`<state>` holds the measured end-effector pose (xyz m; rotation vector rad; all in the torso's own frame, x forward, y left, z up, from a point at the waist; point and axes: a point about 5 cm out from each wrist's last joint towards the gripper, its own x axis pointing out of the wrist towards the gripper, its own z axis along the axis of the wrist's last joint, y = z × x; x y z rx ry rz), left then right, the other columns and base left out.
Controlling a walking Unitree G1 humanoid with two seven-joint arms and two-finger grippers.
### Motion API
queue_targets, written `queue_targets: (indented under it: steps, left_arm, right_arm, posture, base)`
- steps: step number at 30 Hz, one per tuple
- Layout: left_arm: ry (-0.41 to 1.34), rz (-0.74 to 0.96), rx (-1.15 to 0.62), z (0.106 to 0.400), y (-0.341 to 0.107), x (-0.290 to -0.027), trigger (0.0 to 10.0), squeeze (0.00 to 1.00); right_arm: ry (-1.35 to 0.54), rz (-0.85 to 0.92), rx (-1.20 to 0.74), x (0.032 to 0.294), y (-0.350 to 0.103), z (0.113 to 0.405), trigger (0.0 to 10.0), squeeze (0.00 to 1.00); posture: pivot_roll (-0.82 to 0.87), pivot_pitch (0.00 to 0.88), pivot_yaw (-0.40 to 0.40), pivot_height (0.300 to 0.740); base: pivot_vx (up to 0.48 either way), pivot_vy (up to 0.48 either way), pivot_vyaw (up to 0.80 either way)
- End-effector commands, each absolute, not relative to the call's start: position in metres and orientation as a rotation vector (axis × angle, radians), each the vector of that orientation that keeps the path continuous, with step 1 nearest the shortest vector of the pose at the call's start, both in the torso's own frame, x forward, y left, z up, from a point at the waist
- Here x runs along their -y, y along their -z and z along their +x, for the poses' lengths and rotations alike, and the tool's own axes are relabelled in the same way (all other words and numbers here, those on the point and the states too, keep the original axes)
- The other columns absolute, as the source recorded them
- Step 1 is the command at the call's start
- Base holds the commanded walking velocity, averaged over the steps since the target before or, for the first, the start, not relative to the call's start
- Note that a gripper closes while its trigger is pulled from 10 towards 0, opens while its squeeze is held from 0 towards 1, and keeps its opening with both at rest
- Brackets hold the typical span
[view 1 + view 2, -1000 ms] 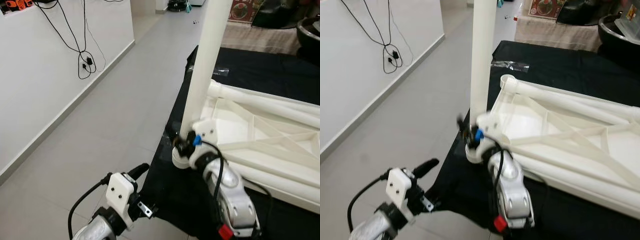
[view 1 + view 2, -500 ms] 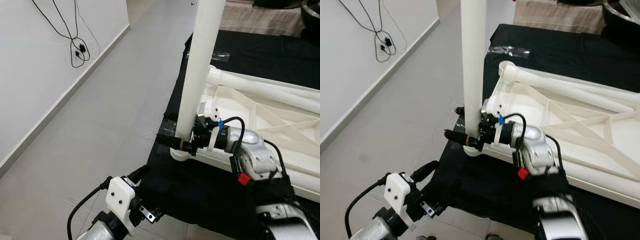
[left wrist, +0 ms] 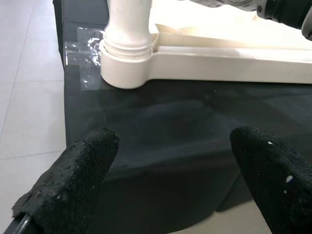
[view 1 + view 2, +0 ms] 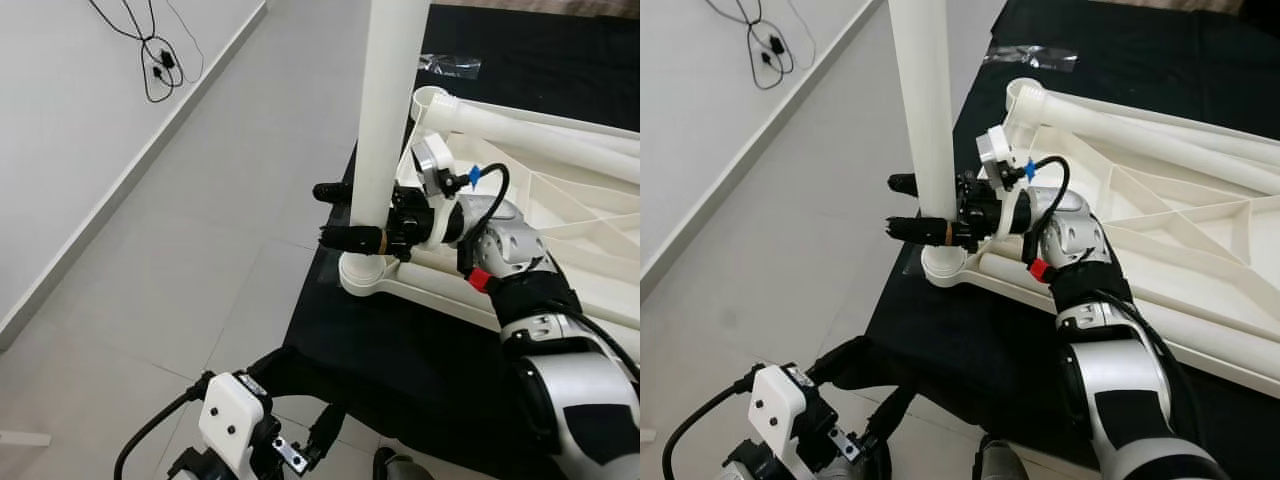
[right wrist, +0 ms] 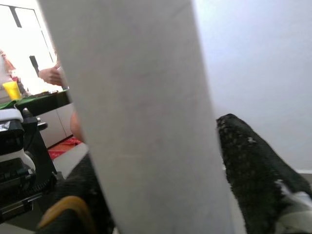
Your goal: Building children table
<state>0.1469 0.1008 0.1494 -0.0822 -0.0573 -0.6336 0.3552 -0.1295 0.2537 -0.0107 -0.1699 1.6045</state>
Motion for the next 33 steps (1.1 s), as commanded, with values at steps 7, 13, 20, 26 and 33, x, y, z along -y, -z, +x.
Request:
queue_targets:
  steps: [7,13,20,26,33]
  left_arm:
    - [0.637,-0.066,0.023,0.154,-0.142,-0.104,10.0,0.00]
    - [0.645,-0.065,0.032,0.164,-0.137,-0.105,10.0,0.00]
    - [0.651,-0.071,0.050,0.175,-0.135,-0.106,10.0,0.00]
    - [0.638,-0.073,0.063,0.182,-0.134,-0.105,10.0,0.00]
    - [0.623,-0.066,0.073,0.184,-0.132,-0.104,10.0,0.00]
  right_arm:
    - [-1.462,-0.209,0.148,0.153,-0.220,0.330,0.0,0.00]
    - [-0.902,-0.246,-0.049,0.143,-0.168,0.298,0.0,0.00]
    - [-0.403,-0.099,-0.223,0.129,-0.123,0.244,0.0,0.00]
    - [-0.289,-0.121,-0.127,0.141,-0.134,0.274,0.0,0.00]
    - [-0.275,-0.029,-0.168,0.110,-0.132,0.282,0.0,0.00]
  posture:
    - [0.22,0.270,0.066,0.740]
    - [0.14,0.227,0.054,0.740]
    - [0.10,0.204,0.039,0.740]
    - [0.10,0.189,0.025,0.740]
    - [0.12,0.175,0.013,0.740]
  base:
    - [0.000,0.000,0.00]
    - [0.000,0.000,0.00]
    - [0.000,0.000,0.00]
    - [0.000,0.000,0.00]
    - [0.000,0.000,0.00]
